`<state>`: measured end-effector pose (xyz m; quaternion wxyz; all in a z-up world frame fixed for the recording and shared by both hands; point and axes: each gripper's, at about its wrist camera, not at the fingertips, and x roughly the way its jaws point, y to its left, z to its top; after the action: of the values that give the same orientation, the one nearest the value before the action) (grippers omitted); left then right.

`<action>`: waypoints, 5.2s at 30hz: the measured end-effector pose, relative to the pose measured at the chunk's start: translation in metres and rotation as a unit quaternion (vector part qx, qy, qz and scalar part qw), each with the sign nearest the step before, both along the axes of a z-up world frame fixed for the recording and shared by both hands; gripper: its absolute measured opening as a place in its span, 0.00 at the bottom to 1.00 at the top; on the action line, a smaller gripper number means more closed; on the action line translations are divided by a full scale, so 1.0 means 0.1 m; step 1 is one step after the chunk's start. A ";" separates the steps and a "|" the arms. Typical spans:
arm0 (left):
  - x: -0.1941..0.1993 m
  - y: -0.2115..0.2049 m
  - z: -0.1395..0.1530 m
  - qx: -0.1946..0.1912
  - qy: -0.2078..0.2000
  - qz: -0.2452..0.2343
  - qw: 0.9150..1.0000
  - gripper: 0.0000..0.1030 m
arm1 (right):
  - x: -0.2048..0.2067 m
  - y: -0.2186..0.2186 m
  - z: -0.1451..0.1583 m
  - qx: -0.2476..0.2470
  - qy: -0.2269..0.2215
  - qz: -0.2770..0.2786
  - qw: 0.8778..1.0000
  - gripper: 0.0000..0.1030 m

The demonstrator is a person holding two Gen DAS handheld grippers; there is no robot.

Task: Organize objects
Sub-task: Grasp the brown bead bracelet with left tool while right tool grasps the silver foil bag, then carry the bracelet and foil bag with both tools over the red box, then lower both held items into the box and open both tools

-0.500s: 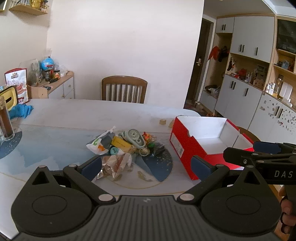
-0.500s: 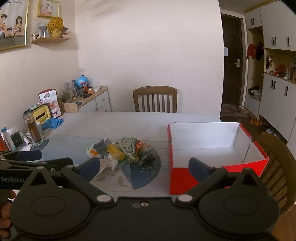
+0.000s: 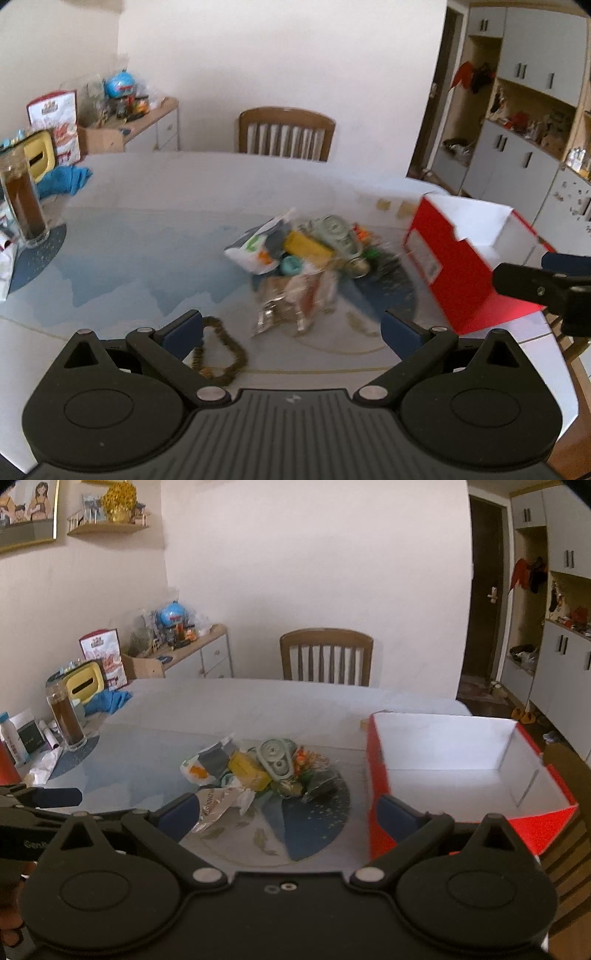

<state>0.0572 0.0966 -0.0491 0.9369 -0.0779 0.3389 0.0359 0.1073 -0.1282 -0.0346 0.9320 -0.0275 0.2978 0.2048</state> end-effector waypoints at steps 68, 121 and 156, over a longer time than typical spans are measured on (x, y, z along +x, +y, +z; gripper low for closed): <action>0.73 0.80 -0.48 -0.042 0.053 -0.114 0.991 0.16 | 0.75 1.00 -0.47 -0.019 0.130 0.017 0.991 0.35; 1.25 -0.17 -1.04 0.058 0.125 -0.100 0.985 0.17 | 0.74 -1.36 -0.01 0.039 0.091 -0.115 0.988 0.35; 1.96 -1.80 0.28 -0.004 0.049 -0.196 0.979 0.13 | 1.23 -2.16 -0.20 0.026 0.085 -0.099 0.991 0.35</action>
<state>0.2532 -0.0831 -0.0212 0.9078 -0.0121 0.3931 -0.1460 0.2306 -0.3438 -0.0545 0.9193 0.0443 0.3720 0.1204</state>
